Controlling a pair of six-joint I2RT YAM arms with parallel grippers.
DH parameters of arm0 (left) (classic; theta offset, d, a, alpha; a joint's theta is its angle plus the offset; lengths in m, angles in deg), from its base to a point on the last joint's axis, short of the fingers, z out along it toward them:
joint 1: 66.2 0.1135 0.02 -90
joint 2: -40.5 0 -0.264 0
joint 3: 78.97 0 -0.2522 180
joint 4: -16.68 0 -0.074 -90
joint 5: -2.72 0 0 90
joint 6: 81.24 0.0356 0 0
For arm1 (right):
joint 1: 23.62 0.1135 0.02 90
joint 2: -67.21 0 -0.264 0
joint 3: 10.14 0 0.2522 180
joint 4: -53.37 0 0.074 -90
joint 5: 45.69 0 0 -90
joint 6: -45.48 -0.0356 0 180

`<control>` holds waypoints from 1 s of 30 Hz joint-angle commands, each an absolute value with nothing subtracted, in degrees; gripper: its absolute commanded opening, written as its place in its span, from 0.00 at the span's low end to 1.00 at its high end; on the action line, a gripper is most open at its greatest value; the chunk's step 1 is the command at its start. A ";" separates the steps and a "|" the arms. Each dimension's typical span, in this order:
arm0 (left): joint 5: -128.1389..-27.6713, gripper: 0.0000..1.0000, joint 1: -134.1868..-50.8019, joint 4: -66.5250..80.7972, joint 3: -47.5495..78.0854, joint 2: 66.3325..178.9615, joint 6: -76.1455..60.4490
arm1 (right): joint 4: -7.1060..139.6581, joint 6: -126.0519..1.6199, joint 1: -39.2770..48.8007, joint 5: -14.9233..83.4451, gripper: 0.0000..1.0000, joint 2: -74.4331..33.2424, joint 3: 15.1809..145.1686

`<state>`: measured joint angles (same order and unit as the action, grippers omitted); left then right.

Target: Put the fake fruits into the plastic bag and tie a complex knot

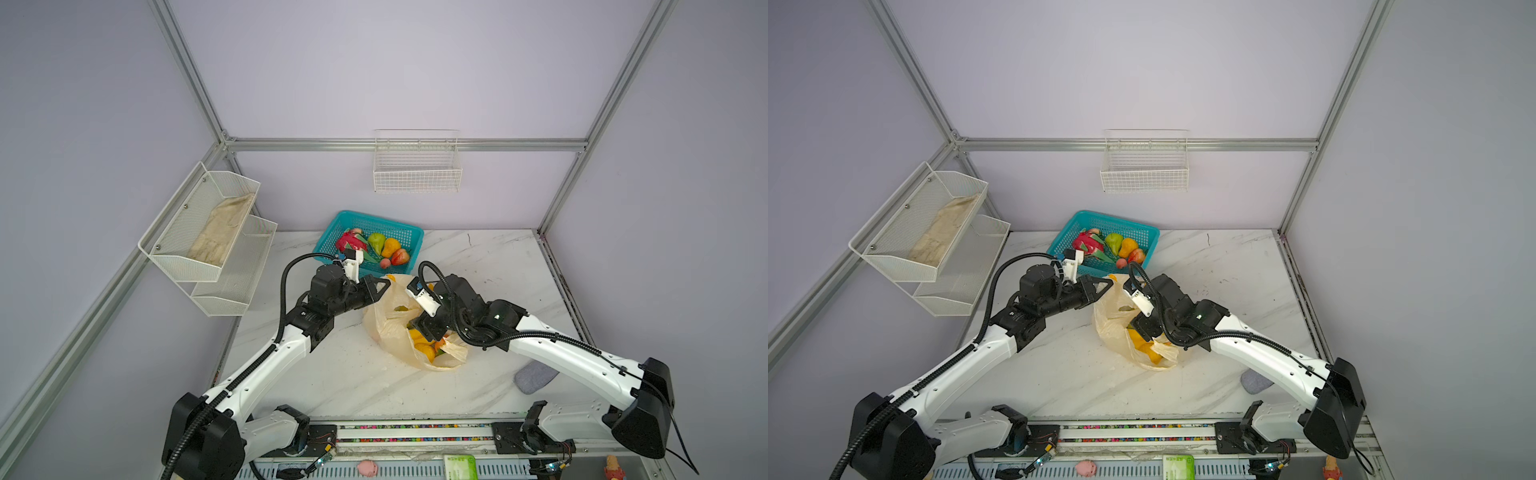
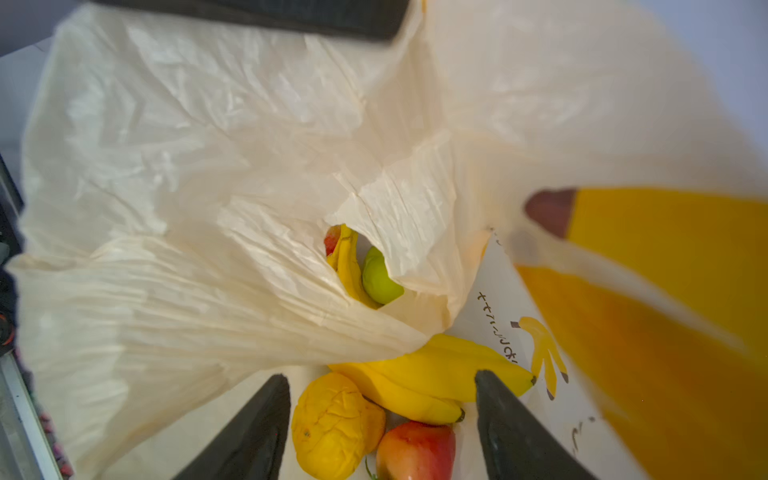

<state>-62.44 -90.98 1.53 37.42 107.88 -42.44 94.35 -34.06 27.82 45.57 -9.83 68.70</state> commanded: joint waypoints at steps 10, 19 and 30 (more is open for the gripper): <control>-60.22 0.00 -90.62 4.34 37.90 106.86 -41.23 | 79.52 -26.98 27.90 45.89 0.75 -11.81 62.12; -60.21 0.00 -89.90 4.42 38.39 106.53 -41.25 | 64.84 -25.18 27.96 47.00 0.53 -9.10 55.47; -60.21 0.00 -87.25 6.26 39.70 107.93 -40.74 | 66.40 -26.08 27.95 42.62 0.00 -3.08 57.27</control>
<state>-60.82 -88.16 3.08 37.80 107.97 -42.44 65.50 -25.95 27.82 44.08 -4.87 54.78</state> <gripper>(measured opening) 0.047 0.060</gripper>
